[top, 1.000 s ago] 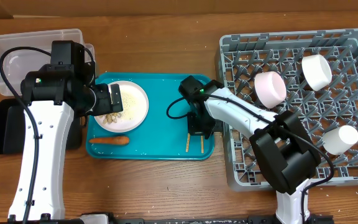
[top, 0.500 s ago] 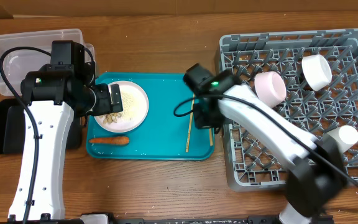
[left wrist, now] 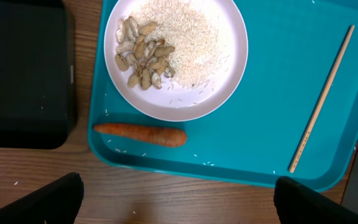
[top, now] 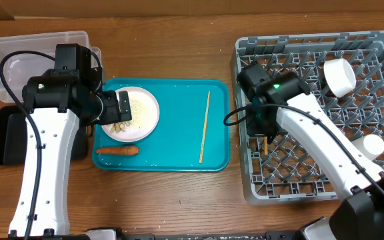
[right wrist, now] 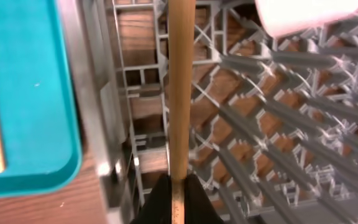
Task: Sort waste into correct bins and load items into the dishwasher
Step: 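Lift the chopsticks with the right gripper and carry them to the rack, then lay the chopsticks along the rack's left side and open the right gripper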
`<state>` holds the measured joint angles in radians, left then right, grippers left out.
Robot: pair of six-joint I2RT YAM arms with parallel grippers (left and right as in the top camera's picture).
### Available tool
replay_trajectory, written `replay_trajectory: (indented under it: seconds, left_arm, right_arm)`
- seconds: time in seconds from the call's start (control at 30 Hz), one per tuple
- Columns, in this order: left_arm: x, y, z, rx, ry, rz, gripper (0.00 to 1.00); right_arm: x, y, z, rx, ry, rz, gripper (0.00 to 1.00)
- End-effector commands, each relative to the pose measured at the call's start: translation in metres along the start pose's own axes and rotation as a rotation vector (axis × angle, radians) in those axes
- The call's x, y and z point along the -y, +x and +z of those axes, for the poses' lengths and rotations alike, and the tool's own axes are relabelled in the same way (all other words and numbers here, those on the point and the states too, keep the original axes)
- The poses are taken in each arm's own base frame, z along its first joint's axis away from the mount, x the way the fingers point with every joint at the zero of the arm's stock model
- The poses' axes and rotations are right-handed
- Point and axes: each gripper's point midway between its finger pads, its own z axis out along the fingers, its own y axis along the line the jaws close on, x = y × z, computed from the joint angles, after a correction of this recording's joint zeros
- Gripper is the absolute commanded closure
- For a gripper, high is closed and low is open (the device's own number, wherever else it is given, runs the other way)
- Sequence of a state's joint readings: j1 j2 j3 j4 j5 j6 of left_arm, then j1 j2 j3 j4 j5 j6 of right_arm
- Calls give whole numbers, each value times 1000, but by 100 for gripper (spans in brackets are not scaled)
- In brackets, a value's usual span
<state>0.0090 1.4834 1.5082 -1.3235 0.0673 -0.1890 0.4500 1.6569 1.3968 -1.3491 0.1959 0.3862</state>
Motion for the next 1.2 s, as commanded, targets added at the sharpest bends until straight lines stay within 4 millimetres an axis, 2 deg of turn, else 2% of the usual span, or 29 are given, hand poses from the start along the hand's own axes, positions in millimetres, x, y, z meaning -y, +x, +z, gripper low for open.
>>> replay_trajectory:
  seconds: [0.0, 0.2, 0.33, 0.4, 0.47, 0.57, 0.7, 0.83, 0.93, 1.03, 1.17]
  left_arm:
    - [0, -3, -3, 10, 5, -20, 0]
    - [0, -1, -3, 2, 3, -21, 1]
    - [0, -1, -3, 5, 4, -21, 0]
    - [0, -1, -3, 4, 4, -21, 0]
    - [0, -1, -3, 3, 3, -21, 0]
    - [0, -1, -3, 4, 4, -21, 0]
    - [0, -2, -3, 7, 4, -21, 0]
    - [0, -2, -3, 7, 4, -21, 0]
    - [0, -2, -3, 7, 5, -21, 0]
    - [0, -2, -3, 6, 5, -20, 0]
    - [0, -1, -3, 5, 4, -21, 0]
  right_arm:
    - [-10, 11, 17, -47, -51, -73, 96]
    - [-12, 17, 37, -52, -49, -84, 96]
    - [-12, 17, 40, -53, -49, -84, 95]
    - [-12, 17, 40, -50, -50, -84, 74]
    - [-13, 16, 40, -45, -52, -83, 67]
    - [-13, 12, 34, -35, -56, -81, 64]
    - [-19, -11, 3, 46, -93, -69, 64]
    - [-52, -41, -48, 176, -252, -82, 64]
    - [-86, -49, -68, 228, -398, -119, 64]
    - [-106, -47, -66, 225, -433, -150, 64]
    - [-130, -37, -42, 157, -411, -187, 64]
